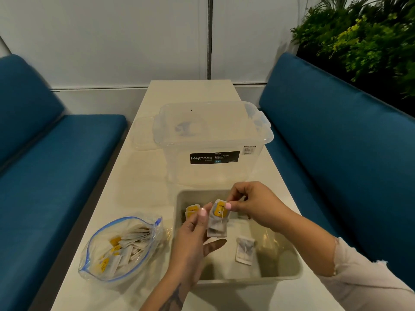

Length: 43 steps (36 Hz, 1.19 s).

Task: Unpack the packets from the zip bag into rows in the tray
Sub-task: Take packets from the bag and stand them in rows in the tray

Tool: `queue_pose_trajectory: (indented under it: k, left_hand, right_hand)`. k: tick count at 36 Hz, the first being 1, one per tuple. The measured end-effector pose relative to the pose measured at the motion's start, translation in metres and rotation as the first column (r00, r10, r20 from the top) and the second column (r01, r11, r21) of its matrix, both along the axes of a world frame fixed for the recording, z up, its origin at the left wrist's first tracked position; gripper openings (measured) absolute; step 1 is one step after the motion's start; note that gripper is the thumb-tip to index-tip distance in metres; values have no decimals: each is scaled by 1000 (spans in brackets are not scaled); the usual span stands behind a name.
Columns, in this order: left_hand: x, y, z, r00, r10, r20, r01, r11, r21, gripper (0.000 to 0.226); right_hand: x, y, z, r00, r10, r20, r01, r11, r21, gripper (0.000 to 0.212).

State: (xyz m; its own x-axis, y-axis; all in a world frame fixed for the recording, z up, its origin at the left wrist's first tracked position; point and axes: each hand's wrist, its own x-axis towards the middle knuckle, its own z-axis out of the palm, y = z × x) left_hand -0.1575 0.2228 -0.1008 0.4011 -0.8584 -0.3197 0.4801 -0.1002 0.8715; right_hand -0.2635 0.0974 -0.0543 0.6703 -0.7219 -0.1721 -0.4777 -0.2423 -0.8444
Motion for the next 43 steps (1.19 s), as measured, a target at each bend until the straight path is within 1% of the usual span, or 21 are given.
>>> queue_pose_trajectory:
  k: [2,4,6,9,11,14,17,20,25,29,35,43]
  left_hand:
    - [0,0,1,999,4,-52,-4,1000,7,39]
    - [1,-1,0,998,28,-55,-27,999,23,35]
    - [2,-2,-1,998,69,-13,-69,997,43,28]
    - [6,-2,-3,984,142,110,-148,988,43,22]
    - [10,0,-2,967,173,187,-181,983,25,21]
    - [14,2,-2,952,186,245,-193,981,4,23]
    - [14,4,-1,943,206,262,-207,978,-22,30]
    - [14,5,1,940,224,257,-225,974,-28,36]
    - [12,5,-3,935,212,284,-222,975,3,34]
    - [11,6,-4,934,189,304,-200,980,7,31]
    - [10,6,-6,931,173,322,-187,982,11,28]
    - [10,5,-7,930,177,322,-195,980,26,27]
  right_hand:
    - [-2,0,1,1000,8,13,-8,1000,27,9]
    - [-4,-1,4,999,15,39,-17,999,50,8]
    - [-6,-3,10,998,11,67,-14,999,40,7]
    - [-10,-9,19,996,-14,84,17,999,-38,11]
    - [-12,-14,21,999,-36,37,41,990,-138,12]
    - [-13,-21,15,991,-77,-113,43,960,-278,15]
    - [-11,-28,-2,964,-91,-248,7,947,-321,15]
    - [-7,-36,-22,925,-140,-355,3,933,-360,17]
    - [0,-42,-43,858,-198,-474,-37,896,-442,15]
    - [6,-42,-50,799,-195,-569,-128,869,-477,22]
    - [10,-42,-59,756,-219,-617,-196,823,-533,21]
    - [7,-38,-70,765,-245,-595,-189,799,-571,21]
